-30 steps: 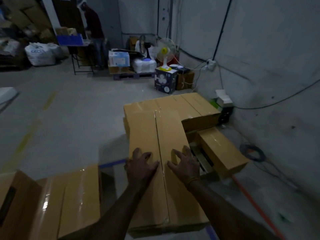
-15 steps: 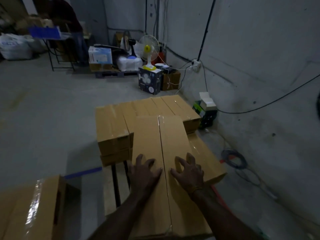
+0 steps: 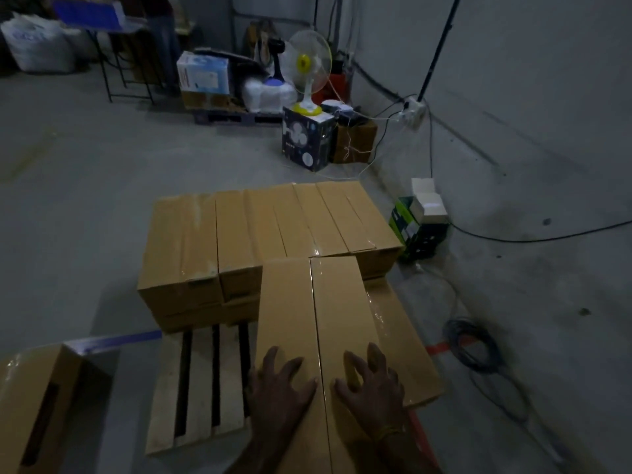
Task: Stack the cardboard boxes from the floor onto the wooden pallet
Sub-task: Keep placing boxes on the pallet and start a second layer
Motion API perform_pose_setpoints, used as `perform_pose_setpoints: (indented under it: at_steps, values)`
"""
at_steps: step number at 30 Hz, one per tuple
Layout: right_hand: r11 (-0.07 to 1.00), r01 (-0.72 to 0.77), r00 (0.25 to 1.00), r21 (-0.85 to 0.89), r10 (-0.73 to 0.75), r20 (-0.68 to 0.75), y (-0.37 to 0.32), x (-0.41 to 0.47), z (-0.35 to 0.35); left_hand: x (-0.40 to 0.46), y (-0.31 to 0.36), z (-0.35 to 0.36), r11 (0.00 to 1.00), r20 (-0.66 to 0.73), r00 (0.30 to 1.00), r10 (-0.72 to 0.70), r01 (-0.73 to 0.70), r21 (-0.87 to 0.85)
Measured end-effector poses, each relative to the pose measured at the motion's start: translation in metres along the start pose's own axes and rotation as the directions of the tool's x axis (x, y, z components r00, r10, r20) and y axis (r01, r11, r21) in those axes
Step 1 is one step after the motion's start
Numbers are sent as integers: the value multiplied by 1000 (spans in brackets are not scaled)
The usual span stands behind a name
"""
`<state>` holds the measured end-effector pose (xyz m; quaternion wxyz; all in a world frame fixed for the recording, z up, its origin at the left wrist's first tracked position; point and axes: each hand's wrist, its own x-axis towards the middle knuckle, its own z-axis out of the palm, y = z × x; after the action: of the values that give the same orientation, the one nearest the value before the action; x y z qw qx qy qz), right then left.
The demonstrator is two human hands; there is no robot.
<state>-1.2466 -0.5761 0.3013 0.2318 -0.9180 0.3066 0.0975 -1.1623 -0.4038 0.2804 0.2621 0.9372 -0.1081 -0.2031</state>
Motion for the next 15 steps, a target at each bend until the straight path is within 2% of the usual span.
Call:
perform_pose_setpoints:
  at_steps: [7, 10, 12, 13, 15]
  values:
    - [996, 91, 990, 17, -93, 107, 100, 137, 58, 94, 19, 132, 982, -58, 981, -183, 186, 46]
    - [994, 107, 992, 21, -108, 69, 138, 189, 105, 137, 12, 194, 965, -77, 965, -251, 256, 62]
    - [994, 103, 993, 35, -105, 49, 166, 222, 139, 162, 5, 236, 959, -79, 961, -264, 270, 91]
    - [995, 90, 992, 34, -93, 87, 177, 236, 154, 173, 0, 257, 960, -94, 963, -252, 261, 101]
    - [996, 85, 989, 23, -87, 116, 198, 262, 183, 196, -17, 298, 971, -172, 963, -206, 223, 83]
